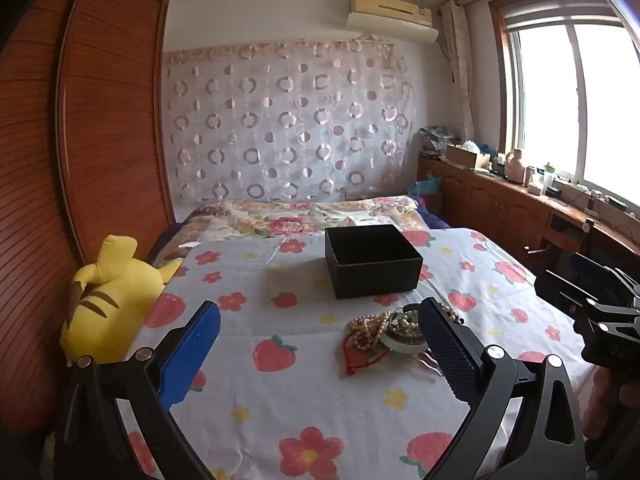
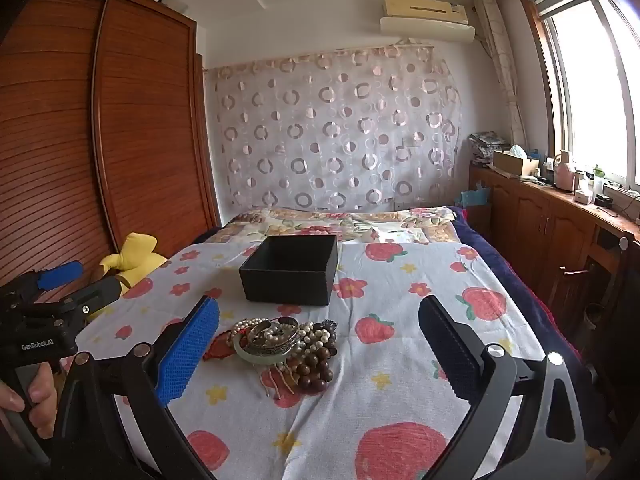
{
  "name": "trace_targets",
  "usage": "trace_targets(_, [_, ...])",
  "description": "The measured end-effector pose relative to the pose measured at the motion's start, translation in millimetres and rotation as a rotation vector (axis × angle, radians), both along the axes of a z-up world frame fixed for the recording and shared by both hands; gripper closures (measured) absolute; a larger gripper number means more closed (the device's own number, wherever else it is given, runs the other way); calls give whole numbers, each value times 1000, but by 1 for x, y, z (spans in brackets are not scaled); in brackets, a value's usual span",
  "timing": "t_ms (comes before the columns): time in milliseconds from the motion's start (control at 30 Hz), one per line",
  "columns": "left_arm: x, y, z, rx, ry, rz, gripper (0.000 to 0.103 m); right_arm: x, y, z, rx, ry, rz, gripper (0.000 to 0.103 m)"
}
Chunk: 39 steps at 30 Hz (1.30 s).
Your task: Organize jewelry
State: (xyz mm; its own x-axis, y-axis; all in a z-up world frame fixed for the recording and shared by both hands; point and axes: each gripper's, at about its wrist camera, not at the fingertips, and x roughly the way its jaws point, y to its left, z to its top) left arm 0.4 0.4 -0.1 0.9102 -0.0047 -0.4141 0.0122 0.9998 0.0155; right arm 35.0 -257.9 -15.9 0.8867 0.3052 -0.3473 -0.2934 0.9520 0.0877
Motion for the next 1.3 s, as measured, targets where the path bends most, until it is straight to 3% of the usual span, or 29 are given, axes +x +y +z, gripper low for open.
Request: trace_targets(1300, [-1, 0, 0, 2, -19, 1, 8, -2, 0, 1, 7, -4, 0, 2])
